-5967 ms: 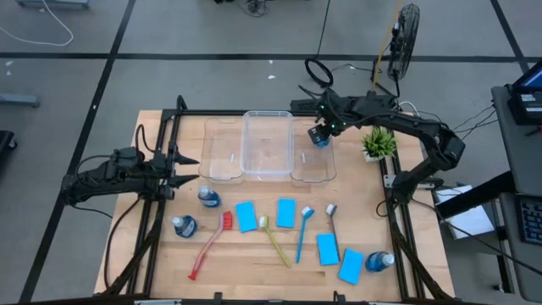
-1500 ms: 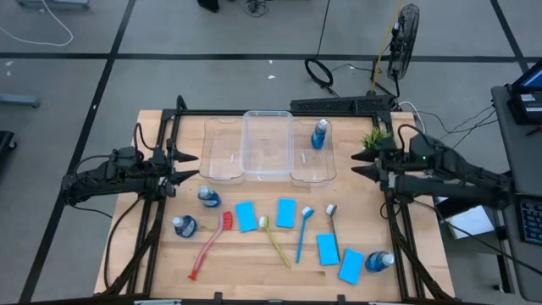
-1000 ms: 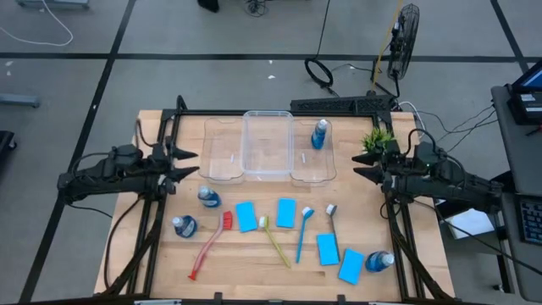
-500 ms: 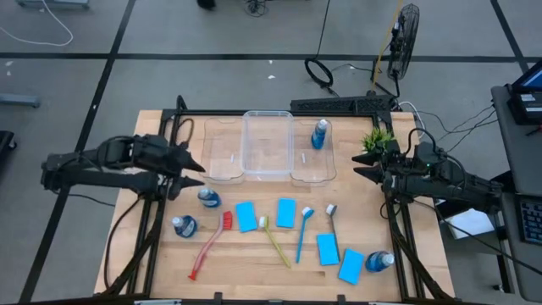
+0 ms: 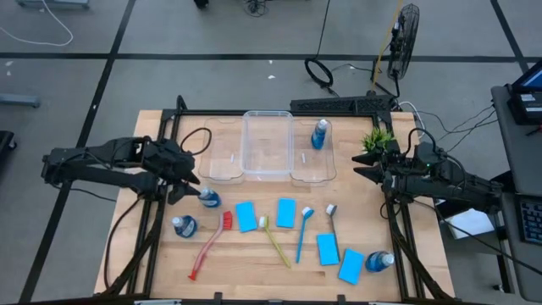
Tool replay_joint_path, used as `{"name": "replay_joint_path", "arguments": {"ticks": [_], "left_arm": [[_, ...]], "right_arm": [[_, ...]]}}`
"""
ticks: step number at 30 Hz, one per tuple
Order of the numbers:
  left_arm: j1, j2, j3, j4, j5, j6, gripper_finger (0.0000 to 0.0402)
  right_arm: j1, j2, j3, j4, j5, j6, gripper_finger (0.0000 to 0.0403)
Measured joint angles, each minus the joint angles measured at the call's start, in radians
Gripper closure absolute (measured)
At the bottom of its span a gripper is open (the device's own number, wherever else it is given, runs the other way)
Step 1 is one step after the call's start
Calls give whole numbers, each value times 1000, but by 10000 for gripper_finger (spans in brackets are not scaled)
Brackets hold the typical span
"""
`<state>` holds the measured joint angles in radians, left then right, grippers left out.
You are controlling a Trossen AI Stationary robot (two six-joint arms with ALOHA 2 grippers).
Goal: Pick & Place Kitchen Sink Supplies
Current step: Put the blue dishwashing liquid into the right transparent bin
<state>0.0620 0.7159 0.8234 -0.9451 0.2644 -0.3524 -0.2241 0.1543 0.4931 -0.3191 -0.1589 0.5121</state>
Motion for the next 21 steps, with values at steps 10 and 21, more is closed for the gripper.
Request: {"name": "replay_joint_path", "arguments": {"ticks": [10, 21], "left_arm": [[0, -2, 0, -1, -85, -25, 188], [0, 4, 0, -2, -91, 55, 188]], "right_arm": [[0, 0, 0, 0, 0, 0, 174], [0, 0, 0, 0, 0, 0, 174]]}}
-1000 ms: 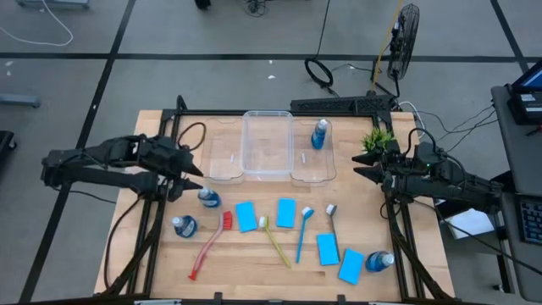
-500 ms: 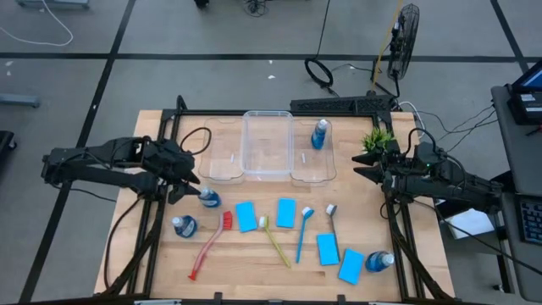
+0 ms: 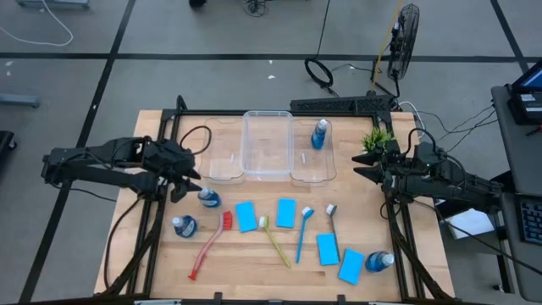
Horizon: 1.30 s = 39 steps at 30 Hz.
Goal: Pick & Place Kitchen Sink Supplies
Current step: Put the blue dishwashing liquid into the right transparent bin
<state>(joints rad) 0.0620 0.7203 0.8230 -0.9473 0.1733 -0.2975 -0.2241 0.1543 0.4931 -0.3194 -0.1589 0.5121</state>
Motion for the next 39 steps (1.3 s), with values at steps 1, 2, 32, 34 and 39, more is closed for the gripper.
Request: {"name": "replay_joint_path", "arguments": {"ticks": [1, 2, 32, 34, 39], "left_arm": [[0, 1, 0, -1, -1, 15, 188], [0, 0, 0, -1, -1, 33, 188], [0, 0, -146, 91, -19, 105, 188], [0, 0, -151, 88, -27, 100, 188], [0, 0, -152, 89, -27, 81, 188]], "right_arm": [[0, 0, 0, 0, 0, 0, 174], [0, 0, 0, 0, 0, 0, 174], [0, 0, 0, 0, 0, -27, 174], [0, 0, 0, 0, 0, -27, 174], [0, 0, 0, 0, 0, -27, 174]]}}
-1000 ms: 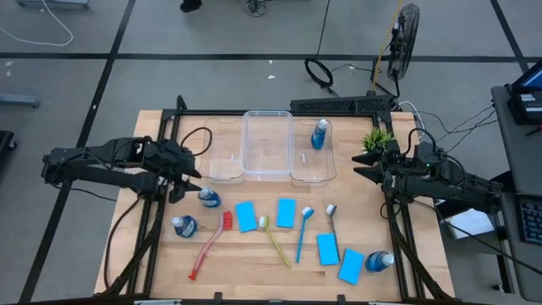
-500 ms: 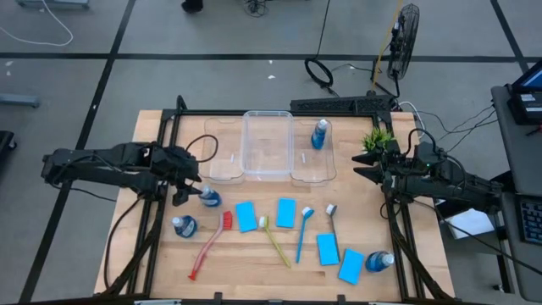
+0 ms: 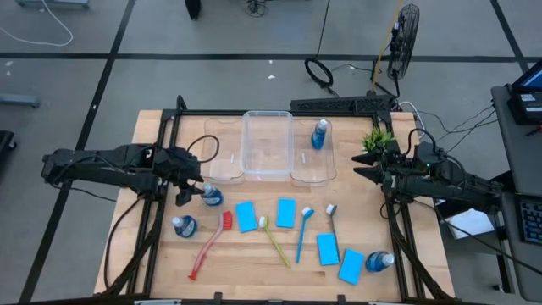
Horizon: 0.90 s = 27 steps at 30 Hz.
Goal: Pick & Place Kitchen Sink Supplies
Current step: Put the blue dishwashing liquid into the right transparent bin
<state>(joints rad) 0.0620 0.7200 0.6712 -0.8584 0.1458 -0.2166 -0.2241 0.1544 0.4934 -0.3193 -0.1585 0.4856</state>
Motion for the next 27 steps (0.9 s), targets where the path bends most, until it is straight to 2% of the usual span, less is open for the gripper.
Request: {"name": "replay_joint_path", "arguments": {"ticks": [22, 27], "left_arm": [[0, 0, 0, 58, 1, -49, 187], [0, -1, -14, 68, 1, -53, 164]], "right_arm": [[0, 0, 0, 0, 0, 0, 174], [0, 0, 0, 0, 0, 0, 174]]}}
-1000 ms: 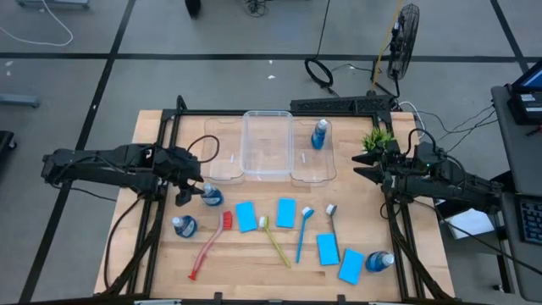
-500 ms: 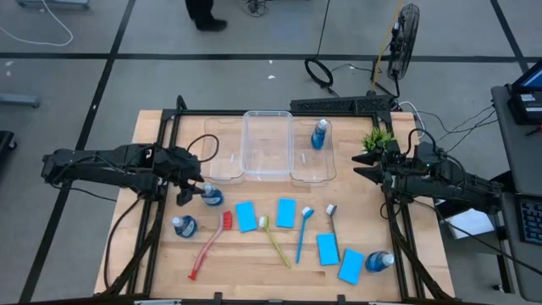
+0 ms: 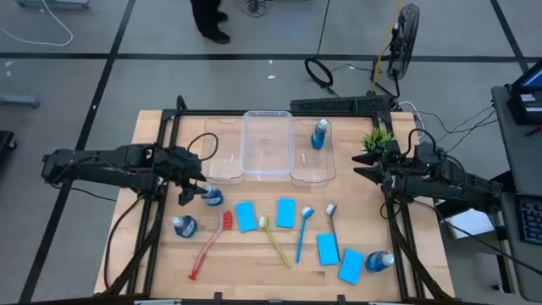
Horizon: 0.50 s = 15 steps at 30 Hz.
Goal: Pick & Place Kitchen Sink Supplies
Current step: Put the blue dishwashing liquid into the right transparent bin
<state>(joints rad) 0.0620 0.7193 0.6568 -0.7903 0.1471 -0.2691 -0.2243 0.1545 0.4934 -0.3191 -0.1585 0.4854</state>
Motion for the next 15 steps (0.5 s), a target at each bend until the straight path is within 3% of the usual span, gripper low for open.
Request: {"name": "replay_joint_path", "arguments": {"ticks": [15], "left_arm": [[0, 1, -42, 39, -26, -89, 17]], "right_arm": [[0, 0, 0, 0, 0, 0, 174]]}}
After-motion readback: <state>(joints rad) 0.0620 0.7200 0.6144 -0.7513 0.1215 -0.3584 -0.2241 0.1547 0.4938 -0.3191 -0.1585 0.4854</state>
